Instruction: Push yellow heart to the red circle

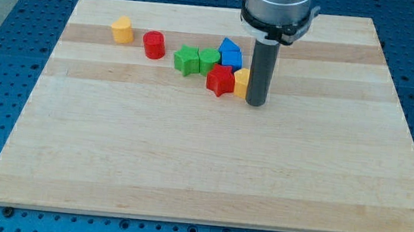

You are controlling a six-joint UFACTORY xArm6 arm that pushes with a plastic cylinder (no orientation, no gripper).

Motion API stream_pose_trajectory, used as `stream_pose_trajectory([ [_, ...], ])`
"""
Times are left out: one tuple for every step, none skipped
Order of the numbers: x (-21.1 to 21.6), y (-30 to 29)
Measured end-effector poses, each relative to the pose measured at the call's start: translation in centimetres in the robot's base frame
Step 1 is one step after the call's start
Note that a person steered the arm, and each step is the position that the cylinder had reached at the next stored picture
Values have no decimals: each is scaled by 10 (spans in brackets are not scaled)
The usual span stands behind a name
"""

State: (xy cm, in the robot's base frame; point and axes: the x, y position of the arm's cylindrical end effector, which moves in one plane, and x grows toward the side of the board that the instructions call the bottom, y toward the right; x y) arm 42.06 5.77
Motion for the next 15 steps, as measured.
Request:
stream_pose_trajectory([
  [-15,-3],
  [-28,-5],
  [-34,-5],
  [-34,24],
  [-42,64],
  [-37,72],
  [-18,65],
  [2,11],
  [18,-63],
  [27,-134],
  [26,-200],
  [7,-278],
  [-31,-326],
  [-78,-363],
  [-112,-362],
])
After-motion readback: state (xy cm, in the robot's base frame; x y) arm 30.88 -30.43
